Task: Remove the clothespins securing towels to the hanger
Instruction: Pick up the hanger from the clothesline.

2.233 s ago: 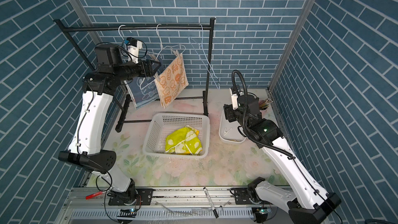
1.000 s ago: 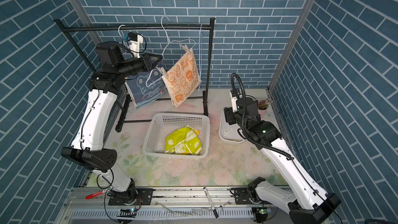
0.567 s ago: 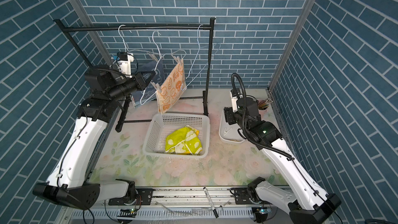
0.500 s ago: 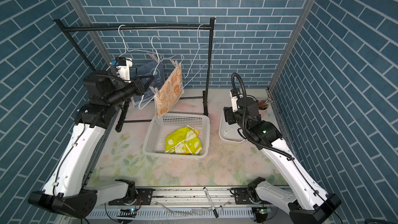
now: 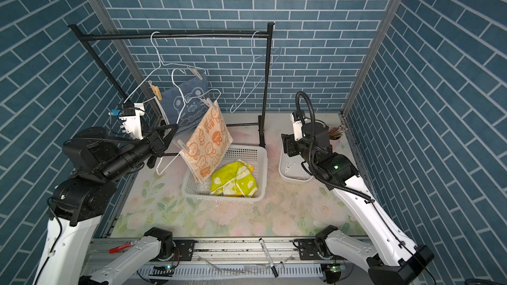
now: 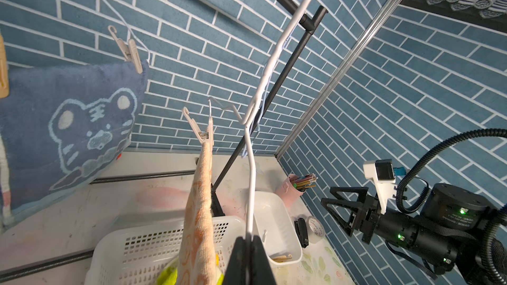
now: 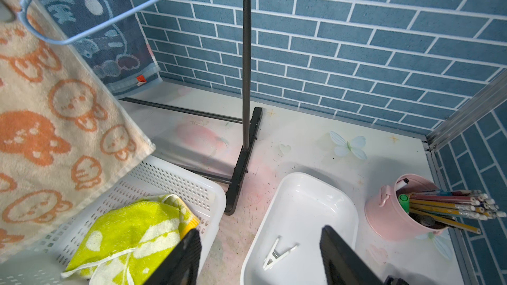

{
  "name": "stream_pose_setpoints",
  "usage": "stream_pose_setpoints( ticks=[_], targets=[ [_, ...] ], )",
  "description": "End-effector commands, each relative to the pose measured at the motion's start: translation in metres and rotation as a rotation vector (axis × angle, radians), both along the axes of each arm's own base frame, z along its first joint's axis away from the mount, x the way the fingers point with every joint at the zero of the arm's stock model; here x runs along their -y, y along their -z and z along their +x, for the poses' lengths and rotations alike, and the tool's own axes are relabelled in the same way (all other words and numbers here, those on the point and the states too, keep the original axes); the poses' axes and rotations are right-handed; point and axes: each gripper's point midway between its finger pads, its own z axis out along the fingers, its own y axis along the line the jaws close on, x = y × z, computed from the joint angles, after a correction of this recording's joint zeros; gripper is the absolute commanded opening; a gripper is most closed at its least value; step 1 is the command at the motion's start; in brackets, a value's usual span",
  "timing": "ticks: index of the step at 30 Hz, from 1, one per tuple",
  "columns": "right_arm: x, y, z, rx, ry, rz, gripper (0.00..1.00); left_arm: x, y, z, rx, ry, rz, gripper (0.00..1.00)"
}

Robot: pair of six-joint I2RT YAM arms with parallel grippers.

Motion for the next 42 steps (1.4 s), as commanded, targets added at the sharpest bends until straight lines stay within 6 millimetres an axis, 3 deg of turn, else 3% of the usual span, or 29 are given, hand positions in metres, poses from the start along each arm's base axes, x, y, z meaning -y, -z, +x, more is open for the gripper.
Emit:
stream_pose_setpoints(
  ticks=[1,10,14,19,24,29,35,42],
  targets=[
    [-0.006,-0.007,0.0,-0.002,-0.014,0.068,0.69,-0.001,0.021,-0.003,-0.077,-0.006,0.0,0.0],
    [-0.023,-0.007,-0.007,-0.039,-0.097,0.123,0.69,0.006,0.07,0.002,-0.186,-0.03,-0.031,0.0],
    [-0.043,-0.01,-0.012,-0.086,-0.183,0.193,0.67,0.028,0.088,0.013,-0.175,-0.028,-0.002,0.0],
    [-0.068,-0.013,-0.026,-0.182,-0.297,0.316,0.62,0.057,0.1,0.029,-0.155,-0.056,0.017,0.0],
    [-0.081,-0.013,-0.039,-0.261,-0.35,0.452,0.62,0.082,0.109,0.042,-0.104,-0.148,-0.075,0.0],
    [-0.099,-0.002,-0.051,-0.386,-0.412,0.565,0.61,0.103,0.114,0.046,-0.079,-0.187,-0.165,0.0],
    [-0.124,0.017,-0.062,-0.47,-0.48,0.649,0.58,0.118,0.126,0.053,-0.101,-0.207,-0.272,0.0],
    [-0.153,0.033,-0.077,-0.484,-0.528,0.661,0.57,0.122,0.128,0.056,-0.099,-0.247,-0.342,0.0]
  ],
)
